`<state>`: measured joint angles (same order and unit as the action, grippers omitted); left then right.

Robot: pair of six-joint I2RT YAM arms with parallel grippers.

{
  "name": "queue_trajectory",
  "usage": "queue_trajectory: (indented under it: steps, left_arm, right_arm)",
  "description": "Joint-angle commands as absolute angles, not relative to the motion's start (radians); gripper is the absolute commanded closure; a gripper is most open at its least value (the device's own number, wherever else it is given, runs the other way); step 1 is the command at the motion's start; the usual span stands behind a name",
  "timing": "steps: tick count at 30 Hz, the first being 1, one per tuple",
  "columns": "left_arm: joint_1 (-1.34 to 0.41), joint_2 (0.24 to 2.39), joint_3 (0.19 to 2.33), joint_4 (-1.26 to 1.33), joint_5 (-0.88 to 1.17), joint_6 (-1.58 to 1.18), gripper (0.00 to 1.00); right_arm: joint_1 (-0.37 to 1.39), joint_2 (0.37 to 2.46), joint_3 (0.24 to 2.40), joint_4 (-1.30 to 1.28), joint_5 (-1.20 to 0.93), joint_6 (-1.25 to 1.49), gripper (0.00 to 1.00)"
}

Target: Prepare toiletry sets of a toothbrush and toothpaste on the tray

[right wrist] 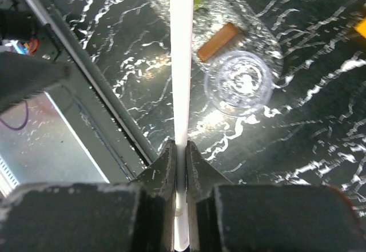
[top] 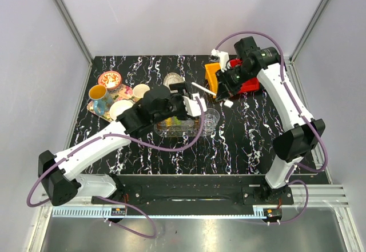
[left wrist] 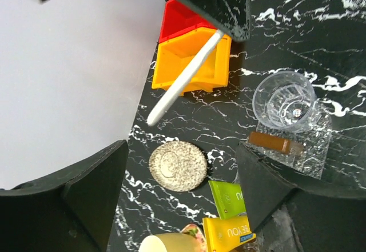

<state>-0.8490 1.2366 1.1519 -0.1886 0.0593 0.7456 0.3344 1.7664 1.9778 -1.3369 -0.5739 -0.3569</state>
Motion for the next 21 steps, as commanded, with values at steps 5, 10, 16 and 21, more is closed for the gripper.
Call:
queue_trajectory:
  steps: [5, 10, 16, 21]
  left_arm:
    - [-0.91, 1.272, 1.137, -0.098, -0.116, 0.946, 0.21]
    - [-0.919, 1.295, 1.111, -0.071, -0.141, 1.002, 0.22]
    - [-0.92, 1.308, 1.083, -0.017, -0.166, 1.065, 0.23]
    - [-0.922, 1.328, 1.068, 0.024, -0.186, 1.112, 0.29]
  right_arm:
    - [0.387, 1.723, 1.967, -1.439, -0.755, -0.393, 1.0]
    - [0.394, 1.717, 1.956, -1.454, -0.802, -0.405, 1.0]
    - [0.406, 1.715, 1.936, -1.473, -0.854, -0.413, 1.0]
    - [0.423, 1.718, 1.918, -1.488, -0.877, -0.419, 1.0]
